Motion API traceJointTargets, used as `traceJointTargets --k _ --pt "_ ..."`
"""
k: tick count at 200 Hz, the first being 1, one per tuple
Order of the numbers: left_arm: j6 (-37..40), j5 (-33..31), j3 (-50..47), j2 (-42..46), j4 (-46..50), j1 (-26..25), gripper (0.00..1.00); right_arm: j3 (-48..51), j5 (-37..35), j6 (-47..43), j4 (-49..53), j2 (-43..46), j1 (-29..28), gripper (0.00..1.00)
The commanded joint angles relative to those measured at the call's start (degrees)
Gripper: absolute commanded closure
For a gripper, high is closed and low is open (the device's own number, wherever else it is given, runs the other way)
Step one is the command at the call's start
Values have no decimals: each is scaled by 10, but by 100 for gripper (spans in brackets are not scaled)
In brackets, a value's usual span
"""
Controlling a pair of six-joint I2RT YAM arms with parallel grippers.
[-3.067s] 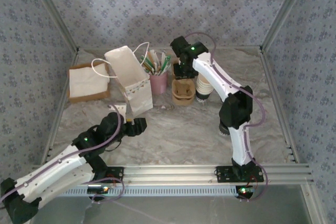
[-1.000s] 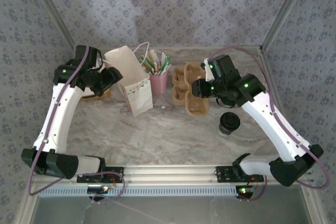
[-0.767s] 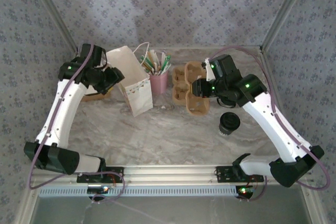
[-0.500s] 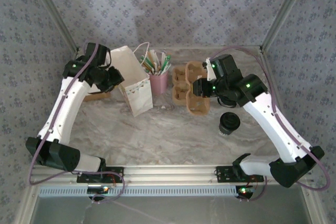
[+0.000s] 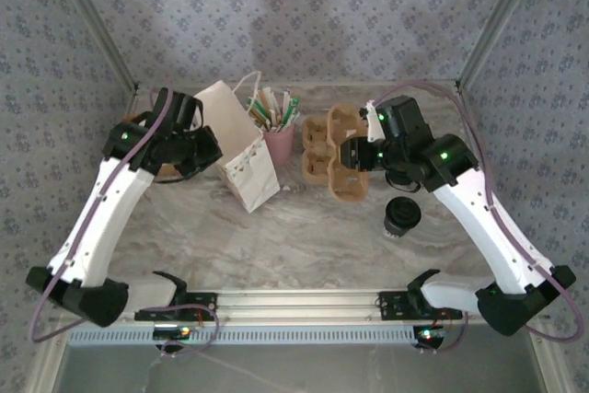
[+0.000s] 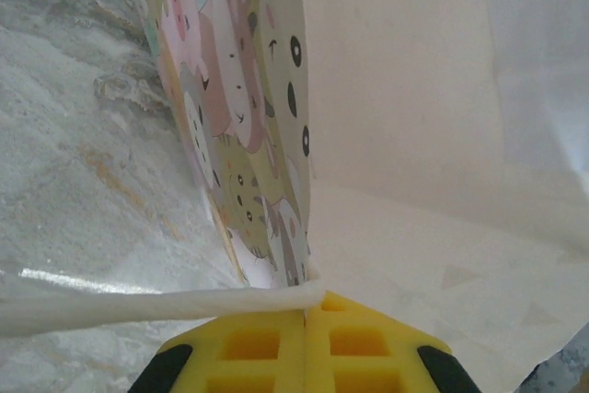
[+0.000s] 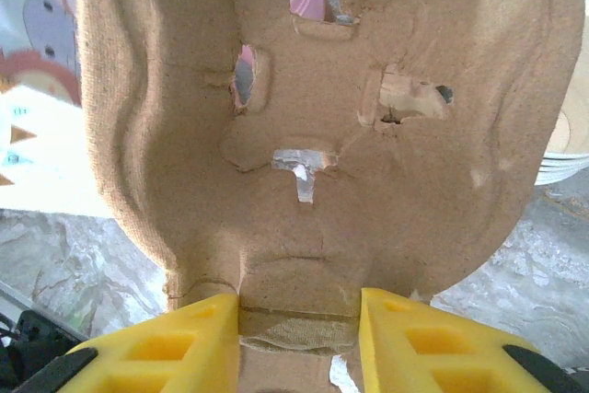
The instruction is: Pack the takeout coffee
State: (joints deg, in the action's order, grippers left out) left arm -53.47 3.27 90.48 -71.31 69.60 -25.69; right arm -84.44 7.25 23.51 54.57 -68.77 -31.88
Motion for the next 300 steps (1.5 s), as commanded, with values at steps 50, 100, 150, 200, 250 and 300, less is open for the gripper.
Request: traceJointTargets --k 50,100,150,200,250,300 --pt "-108 -84 -56 52 17 -167 100 0 15 11 0 44 1 62" --pt "-167 -131 -91 51 -9 -296 100 -3 18 11 18 53 1 63" --pt "-201 -157 -104 50 -32 -359 100 -14 15 11 29 61 1 63" --pt "-187 -181 -102 65 -27 -368 63 -44 29 14 29 67 -3 63" --pt "-147 -203 -111 122 -23 -368 31 -82 48 26 25 70 -26 63" --pt "-39 -258 -67 190 15 -365 1 -132 87 44 -10 46 -65 64"
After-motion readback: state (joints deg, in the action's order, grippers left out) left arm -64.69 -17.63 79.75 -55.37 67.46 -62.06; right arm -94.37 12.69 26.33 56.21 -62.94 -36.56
